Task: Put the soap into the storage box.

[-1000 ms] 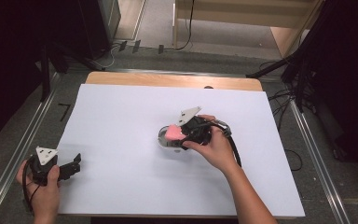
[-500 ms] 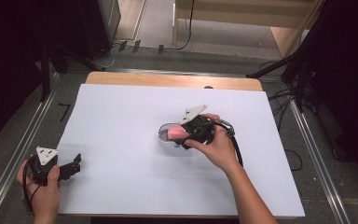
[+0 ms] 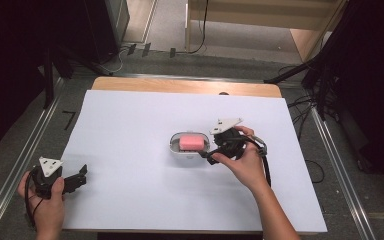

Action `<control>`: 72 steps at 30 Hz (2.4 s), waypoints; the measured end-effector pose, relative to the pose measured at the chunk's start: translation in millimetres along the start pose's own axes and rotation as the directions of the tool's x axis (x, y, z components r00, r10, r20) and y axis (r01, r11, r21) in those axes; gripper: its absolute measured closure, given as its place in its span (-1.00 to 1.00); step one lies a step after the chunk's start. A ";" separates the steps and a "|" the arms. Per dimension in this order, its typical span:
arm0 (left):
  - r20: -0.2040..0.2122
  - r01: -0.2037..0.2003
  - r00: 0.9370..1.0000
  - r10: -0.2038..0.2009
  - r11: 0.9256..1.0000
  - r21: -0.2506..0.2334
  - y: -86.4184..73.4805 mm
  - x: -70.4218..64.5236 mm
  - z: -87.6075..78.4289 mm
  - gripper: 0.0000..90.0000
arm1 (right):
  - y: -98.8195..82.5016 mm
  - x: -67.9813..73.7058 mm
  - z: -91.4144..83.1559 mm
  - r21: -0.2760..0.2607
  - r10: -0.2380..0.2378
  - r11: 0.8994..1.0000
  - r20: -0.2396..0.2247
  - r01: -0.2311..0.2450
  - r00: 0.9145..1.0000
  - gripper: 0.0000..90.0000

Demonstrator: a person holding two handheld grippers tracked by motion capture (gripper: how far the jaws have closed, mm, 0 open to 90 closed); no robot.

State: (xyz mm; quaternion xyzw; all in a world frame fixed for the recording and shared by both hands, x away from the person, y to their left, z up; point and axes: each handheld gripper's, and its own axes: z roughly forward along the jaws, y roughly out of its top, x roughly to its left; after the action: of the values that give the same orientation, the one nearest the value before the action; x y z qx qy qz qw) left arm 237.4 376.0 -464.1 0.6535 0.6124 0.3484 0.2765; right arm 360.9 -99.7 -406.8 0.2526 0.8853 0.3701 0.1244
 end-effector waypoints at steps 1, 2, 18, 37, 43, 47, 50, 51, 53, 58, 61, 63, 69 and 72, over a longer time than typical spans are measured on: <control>0.000 0.000 1.000 0.000 1.000 0.000 0.0 0.0 0.0 -0.83 | 0.0 0.0 0.0 0.000 0.000 1.000 0.000 0.000 1.000 -0.68; 0.001 0.001 1.000 -0.001 1.000 -0.002 -0.1 0.0 0.0 -0.83 | -2.8 -0.2 -2.0 -0.001 0.010 1.000 0.028 -0.010 1.000 -0.70; 0.000 0.002 1.000 -0.002 1.000 -0.003 -0.1 0.0 -0.2 -0.83 | -37.4 -10.7 -20.8 -0.030 0.149 0.989 0.117 -0.146 0.982 -1.00; -0.002 0.003 1.000 -0.003 1.000 -0.002 -0.1 -0.2 -0.2 -0.83 | -84.2 -19.1 -35.6 -0.024 0.228 0.974 0.166 -0.227 0.959 -1.00; -0.002 0.001 1.000 -0.001 1.000 -0.001 0.0 -0.2 -0.3 -0.83 | -98.5 -21.0 -39.5 -0.027 0.252 0.967 0.187 -0.252 0.949 -1.00; -0.002 0.001 1.000 -0.001 1.000 -0.001 -0.1 -0.3 -0.2 -0.83 | -105.4 -21.4 -41.4 -0.023 0.257 0.966 0.200 -0.258 0.945 -1.00; -0.001 0.001 1.000 -0.001 1.000 -0.004 -0.1 -0.5 -0.2 -0.83 | -113.8 -22.4 -44.6 -0.030 0.272 0.962 0.202 -0.272 0.941 -1.00; -0.001 0.001 1.000 -0.001 1.000 -0.004 -0.1 -0.5 -0.2 -0.83 | -115.9 -22.7 -45.6 -0.032 0.276 0.961 0.203 -0.276 0.939 -1.00; -0.002 0.001 1.000 -0.001 1.000 -0.004 -0.1 -0.5 -0.2 -0.83 | -117.9 -22.8 -46.4 -0.035 0.285 0.958 0.204 -0.284 0.936 -1.00; -0.003 0.001 1.000 -0.001 1.000 -0.004 -0.2 -0.5 -0.4 -0.83 | -130.6 -24.1 -52.2 -0.053 0.317 0.948 0.207 -0.313 0.925 -1.00; -0.002 0.001 1.000 -0.001 1.000 -0.004 -0.2 -0.4 -0.4 -0.83 | -134.5 -24.7 -54.3 -0.056 0.326 0.945 0.210 -0.322 0.922 -1.00; -0.003 0.001 1.000 -0.001 1.000 -0.006 -0.3 -0.5 -0.3 -0.83 | -140.0 -25.6 -57.9 -0.063 0.338 0.941 0.214 -0.332 0.916 -1.00; -0.005 -0.001 1.000 0.001 1.000 -0.004 -0.2 -0.5 -0.6 -0.83 | -150.4 -26.9 -64.4 -0.075 0.351 0.936 0.226 -0.343 0.909 -1.00; -0.003 0.000 1.000 0.000 1.000 -0.006 -0.2 -0.4 -0.5 -0.83 | -157.5 -27.3 -68.7 -0.081 0.366 0.930 0.234 -0.357 0.901 -1.00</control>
State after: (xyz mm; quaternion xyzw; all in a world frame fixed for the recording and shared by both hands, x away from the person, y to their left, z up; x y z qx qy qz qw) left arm 236.8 375.6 -464.1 0.6523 0.6117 0.3513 0.2774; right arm 300.0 -249.3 -471.3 0.4540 0.7940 0.3683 0.1664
